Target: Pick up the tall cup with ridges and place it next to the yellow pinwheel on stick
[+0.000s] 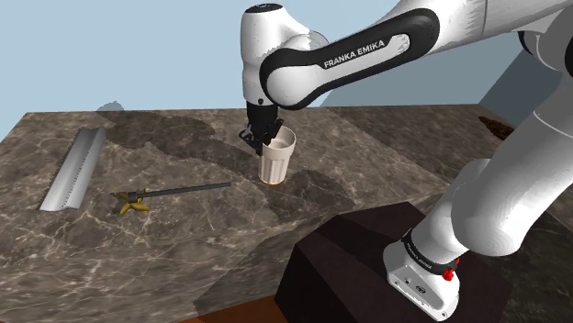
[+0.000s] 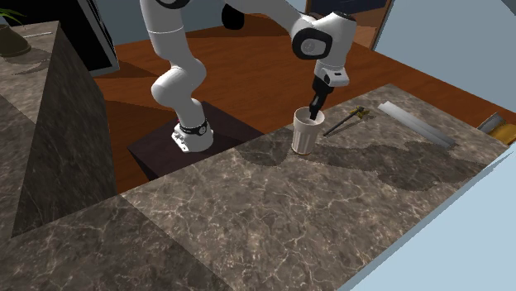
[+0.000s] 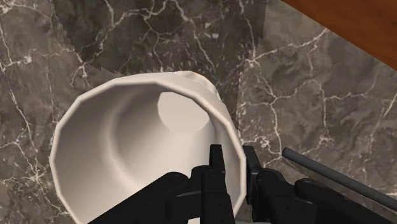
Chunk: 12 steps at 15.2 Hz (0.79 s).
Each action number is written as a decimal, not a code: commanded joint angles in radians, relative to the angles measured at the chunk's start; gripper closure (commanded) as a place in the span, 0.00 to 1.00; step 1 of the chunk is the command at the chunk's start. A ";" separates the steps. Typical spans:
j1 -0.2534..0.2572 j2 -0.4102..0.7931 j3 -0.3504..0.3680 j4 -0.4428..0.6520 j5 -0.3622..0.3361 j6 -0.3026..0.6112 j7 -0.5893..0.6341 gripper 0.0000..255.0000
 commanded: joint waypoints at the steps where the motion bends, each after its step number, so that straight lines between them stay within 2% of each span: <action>1: 0.000 0.000 0.000 0.000 0.000 0.000 0.000 1.00; 2: 0.000 -0.001 0.000 0.000 0.000 0.000 0.000 0.00; 7: 0.000 -0.001 0.000 0.000 0.000 0.000 0.000 0.00; 11: 0.002 -0.040 0.002 0.087 0.015 -0.124 -0.011 0.00; 12: 0.002 -0.040 0.002 0.087 0.015 -0.124 -0.011 0.00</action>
